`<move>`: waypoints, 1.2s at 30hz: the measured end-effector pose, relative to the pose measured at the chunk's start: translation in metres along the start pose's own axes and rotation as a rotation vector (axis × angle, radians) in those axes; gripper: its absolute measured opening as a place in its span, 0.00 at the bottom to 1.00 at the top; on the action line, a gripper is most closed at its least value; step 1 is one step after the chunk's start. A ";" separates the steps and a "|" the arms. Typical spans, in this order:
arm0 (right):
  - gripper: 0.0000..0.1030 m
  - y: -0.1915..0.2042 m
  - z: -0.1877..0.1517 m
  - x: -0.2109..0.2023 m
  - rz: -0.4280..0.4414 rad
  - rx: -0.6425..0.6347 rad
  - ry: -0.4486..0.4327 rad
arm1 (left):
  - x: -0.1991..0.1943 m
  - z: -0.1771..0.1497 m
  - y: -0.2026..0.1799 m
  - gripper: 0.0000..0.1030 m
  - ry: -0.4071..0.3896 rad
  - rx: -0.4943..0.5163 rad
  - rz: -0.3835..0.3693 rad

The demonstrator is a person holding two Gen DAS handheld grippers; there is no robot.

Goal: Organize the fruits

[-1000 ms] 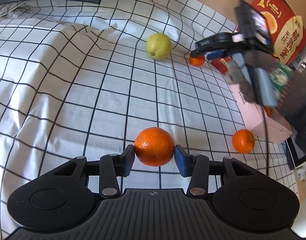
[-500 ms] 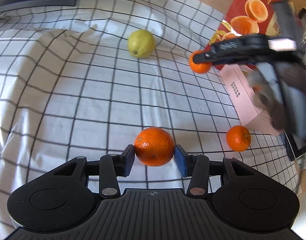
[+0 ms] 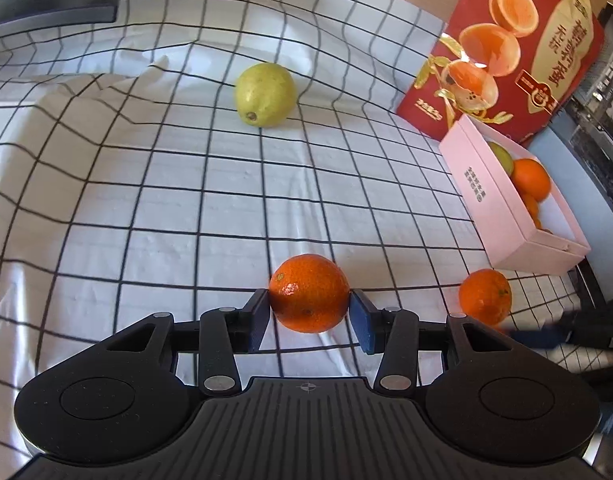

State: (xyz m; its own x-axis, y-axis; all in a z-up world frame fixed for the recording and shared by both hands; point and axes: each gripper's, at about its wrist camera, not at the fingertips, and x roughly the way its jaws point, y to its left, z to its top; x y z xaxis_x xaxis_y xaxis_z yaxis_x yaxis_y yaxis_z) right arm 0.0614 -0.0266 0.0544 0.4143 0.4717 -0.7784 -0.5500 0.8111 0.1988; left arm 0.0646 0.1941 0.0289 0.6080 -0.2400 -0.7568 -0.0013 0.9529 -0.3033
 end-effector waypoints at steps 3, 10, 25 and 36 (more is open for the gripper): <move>0.34 0.003 -0.018 0.006 0.019 0.034 0.040 | 0.002 0.000 -0.004 0.48 0.005 0.018 -0.013; 0.34 0.001 -0.027 0.004 0.011 0.089 0.022 | 0.003 -0.001 -0.010 0.48 0.020 0.052 -0.035; 0.54 -0.027 -0.044 -0.025 -0.158 0.127 -0.060 | -0.006 -0.019 -0.020 0.48 0.045 0.122 -0.056; 0.60 -0.012 -0.049 -0.021 -0.192 0.039 -0.064 | -0.003 -0.021 -0.038 0.49 0.046 0.210 -0.007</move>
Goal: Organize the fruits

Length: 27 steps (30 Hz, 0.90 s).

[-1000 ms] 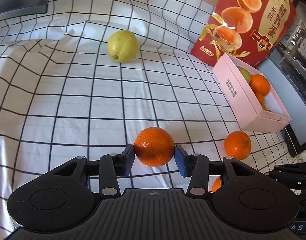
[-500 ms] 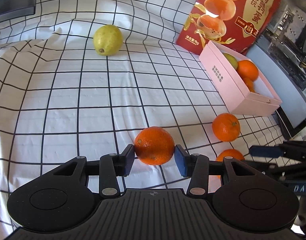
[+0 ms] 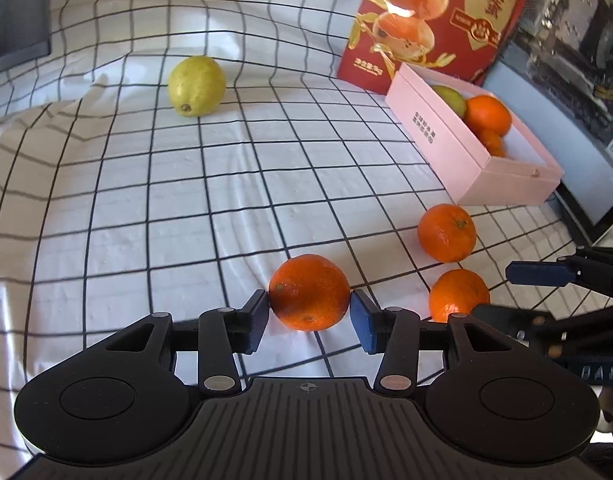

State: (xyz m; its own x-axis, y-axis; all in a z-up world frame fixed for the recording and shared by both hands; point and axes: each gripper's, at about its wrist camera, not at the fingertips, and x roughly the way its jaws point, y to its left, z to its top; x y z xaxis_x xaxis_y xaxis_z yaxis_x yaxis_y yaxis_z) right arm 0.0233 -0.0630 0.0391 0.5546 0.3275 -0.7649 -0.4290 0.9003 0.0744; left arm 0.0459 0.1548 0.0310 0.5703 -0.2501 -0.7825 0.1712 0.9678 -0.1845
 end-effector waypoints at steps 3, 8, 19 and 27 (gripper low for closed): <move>0.62 0.008 -0.002 0.003 0.007 -0.014 0.002 | 0.006 0.004 -0.008 0.49 0.000 0.023 0.023; 0.63 0.013 -0.009 0.003 0.005 -0.029 0.007 | 0.015 0.009 -0.012 0.48 0.003 0.022 0.023; 0.63 0.008 -0.020 -0.004 -0.012 -0.022 0.013 | 0.026 0.016 -0.011 0.47 -0.009 -0.001 0.009; 0.63 0.017 -0.014 0.002 0.012 -0.038 0.003 | 0.013 0.004 -0.008 0.46 0.013 0.012 -0.019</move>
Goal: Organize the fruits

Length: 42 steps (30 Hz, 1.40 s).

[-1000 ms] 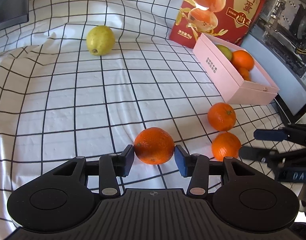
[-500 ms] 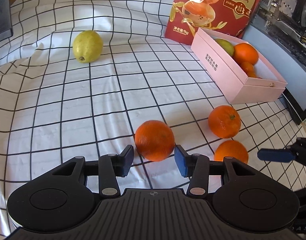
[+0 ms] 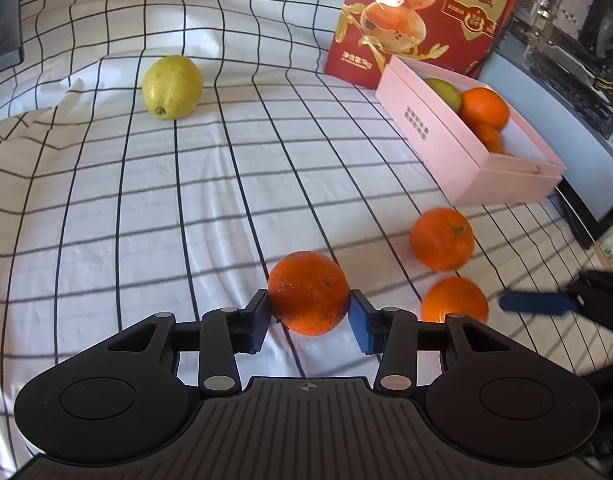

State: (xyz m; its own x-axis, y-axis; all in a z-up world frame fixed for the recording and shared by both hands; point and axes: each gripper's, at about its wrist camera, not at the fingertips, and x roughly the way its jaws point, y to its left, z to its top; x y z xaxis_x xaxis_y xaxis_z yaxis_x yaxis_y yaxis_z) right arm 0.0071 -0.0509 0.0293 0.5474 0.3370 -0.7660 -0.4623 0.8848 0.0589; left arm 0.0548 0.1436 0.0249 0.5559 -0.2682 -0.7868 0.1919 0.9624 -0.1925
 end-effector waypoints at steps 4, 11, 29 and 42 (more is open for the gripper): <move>0.63 0.005 0.008 0.007 -0.005 -0.020 -0.018 | -0.013 -0.012 0.001 0.46 0.023 -0.003 -0.026; 0.59 0.010 0.016 0.019 -0.003 -0.051 -0.009 | -0.018 -0.022 0.001 0.46 0.026 0.010 -0.018; 0.43 -0.014 -0.005 -0.002 -0.083 -0.003 0.030 | -0.004 -0.008 -0.014 0.50 0.024 0.123 0.019; 0.47 -0.026 -0.016 -0.006 -0.100 0.044 0.041 | -0.007 -0.013 -0.012 0.50 0.032 0.158 -0.007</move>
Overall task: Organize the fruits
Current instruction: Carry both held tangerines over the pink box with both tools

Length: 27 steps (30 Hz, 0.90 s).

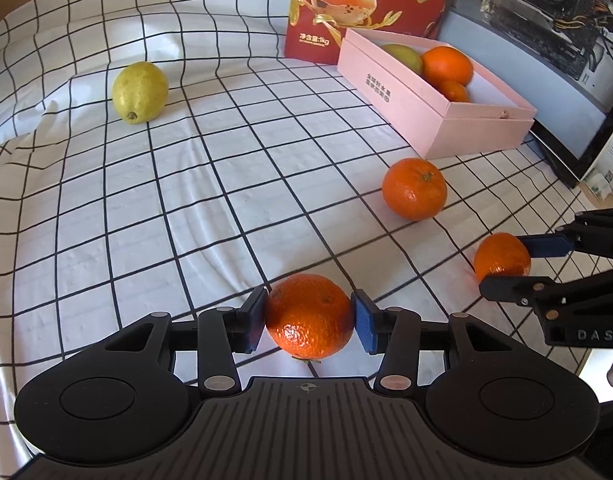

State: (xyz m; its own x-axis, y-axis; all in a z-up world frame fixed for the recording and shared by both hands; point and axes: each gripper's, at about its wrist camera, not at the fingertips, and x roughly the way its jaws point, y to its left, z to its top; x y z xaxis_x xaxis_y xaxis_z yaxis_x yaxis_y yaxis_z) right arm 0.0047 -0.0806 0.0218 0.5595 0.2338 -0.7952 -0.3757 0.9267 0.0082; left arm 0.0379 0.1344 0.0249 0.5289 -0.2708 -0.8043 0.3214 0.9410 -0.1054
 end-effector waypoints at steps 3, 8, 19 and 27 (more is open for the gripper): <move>0.47 -0.002 0.000 0.003 0.004 0.014 0.006 | -0.002 -0.001 0.001 0.50 0.000 -0.007 -0.001; 0.47 -0.002 0.001 0.004 0.006 0.009 0.002 | -0.004 -0.003 -0.002 0.50 0.015 0.001 0.009; 0.43 -0.001 0.001 0.004 0.013 -0.013 0.006 | -0.009 -0.009 -0.004 0.48 -0.026 0.014 0.004; 0.43 -0.029 0.011 -0.020 -0.021 0.028 -0.049 | -0.012 0.021 -0.010 0.48 -0.082 -0.023 -0.098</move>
State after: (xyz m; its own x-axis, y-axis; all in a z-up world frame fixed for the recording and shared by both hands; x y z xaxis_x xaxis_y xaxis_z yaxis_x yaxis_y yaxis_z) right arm 0.0122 -0.1095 0.0443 0.6027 0.2272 -0.7650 -0.3425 0.9395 0.0092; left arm 0.0450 0.1237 0.0482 0.5586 -0.3762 -0.7392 0.3572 0.9135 -0.1949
